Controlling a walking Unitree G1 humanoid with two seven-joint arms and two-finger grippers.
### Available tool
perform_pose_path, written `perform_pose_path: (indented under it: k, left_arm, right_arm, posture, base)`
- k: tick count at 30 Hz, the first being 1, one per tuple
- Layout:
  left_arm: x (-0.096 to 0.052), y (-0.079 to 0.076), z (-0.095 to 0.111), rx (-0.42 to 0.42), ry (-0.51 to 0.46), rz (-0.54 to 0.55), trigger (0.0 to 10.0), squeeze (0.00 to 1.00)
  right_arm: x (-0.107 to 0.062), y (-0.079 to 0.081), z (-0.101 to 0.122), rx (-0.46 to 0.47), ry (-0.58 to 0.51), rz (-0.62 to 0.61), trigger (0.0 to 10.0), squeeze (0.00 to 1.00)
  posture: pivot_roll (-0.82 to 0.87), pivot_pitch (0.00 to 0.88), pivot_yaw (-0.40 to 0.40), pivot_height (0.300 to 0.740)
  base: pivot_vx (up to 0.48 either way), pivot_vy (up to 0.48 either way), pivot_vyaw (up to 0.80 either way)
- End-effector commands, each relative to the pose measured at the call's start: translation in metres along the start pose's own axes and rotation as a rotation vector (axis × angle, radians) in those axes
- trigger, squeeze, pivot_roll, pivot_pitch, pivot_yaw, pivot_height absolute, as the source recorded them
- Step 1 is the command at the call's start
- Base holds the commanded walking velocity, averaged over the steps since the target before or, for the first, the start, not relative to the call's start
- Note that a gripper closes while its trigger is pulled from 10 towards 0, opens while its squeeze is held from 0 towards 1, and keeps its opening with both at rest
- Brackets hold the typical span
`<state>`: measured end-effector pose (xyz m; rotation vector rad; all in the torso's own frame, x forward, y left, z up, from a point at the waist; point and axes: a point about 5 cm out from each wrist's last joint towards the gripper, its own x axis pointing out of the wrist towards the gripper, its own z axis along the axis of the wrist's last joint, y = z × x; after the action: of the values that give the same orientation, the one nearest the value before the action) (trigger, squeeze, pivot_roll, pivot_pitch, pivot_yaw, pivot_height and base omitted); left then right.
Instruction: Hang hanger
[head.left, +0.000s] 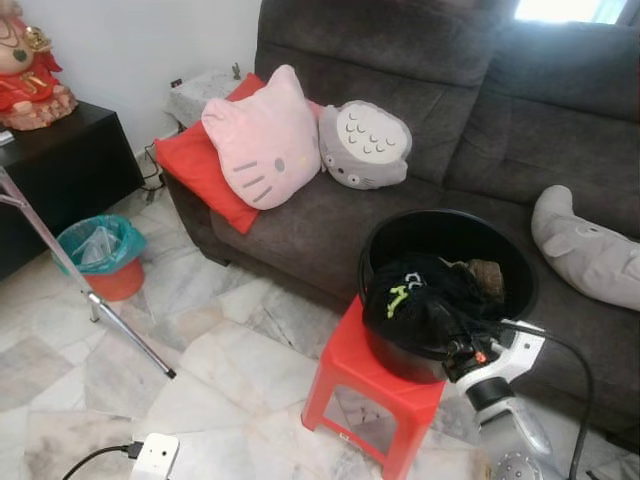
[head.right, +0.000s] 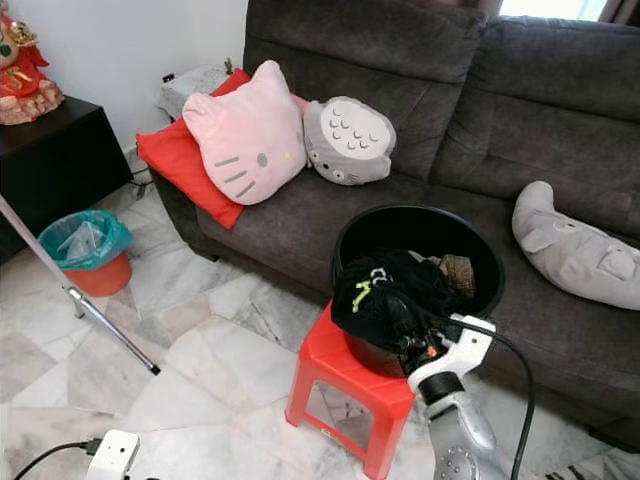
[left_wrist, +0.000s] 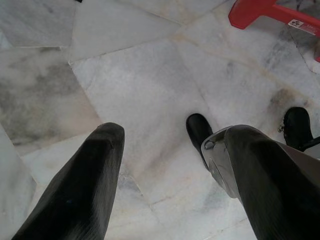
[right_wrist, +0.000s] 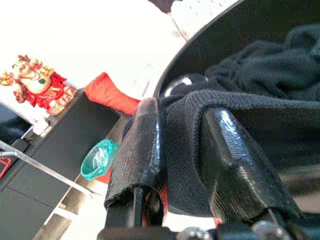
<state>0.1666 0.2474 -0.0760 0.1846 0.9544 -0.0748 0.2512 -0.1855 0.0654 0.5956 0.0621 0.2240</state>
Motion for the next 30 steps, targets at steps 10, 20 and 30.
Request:
perform_pose_path:
  k: [10, 20, 30]
  left_arm:
    - [-0.001, 0.003, -0.003, -0.002, 0.012, 0.004, 10.0, 0.0]
    - [-0.001, 0.002, -0.003, -0.006, 0.012, 0.003, 10.0, 0.0]
    - [-0.001, 0.001, -0.004, -0.011, 0.011, 0.001, 10.0, 0.0]
  right_arm:
    - [0.03, 0.0, 0.056, -0.105, -0.148, -0.027, 0.0, 0.0]
    - [0.061, 0.011, 0.099, -0.176, -0.25, 0.01, 0.0, 0.0]
    - [0.072, 0.03, 0.124, -0.224, -0.316, 0.08, 0.0, 0.0]
  posture:
    - [-0.22, 0.0, -0.003, 0.74]
    - [-0.22, 0.0, 0.0, 0.74]
    - [-0.23, 0.0, -0.002, 0.74]
  base:
    - [0.0, 0.0, 0.0]
    - [0.0, 0.0, 0.0]
    - [0.0, 0.0, 0.0]
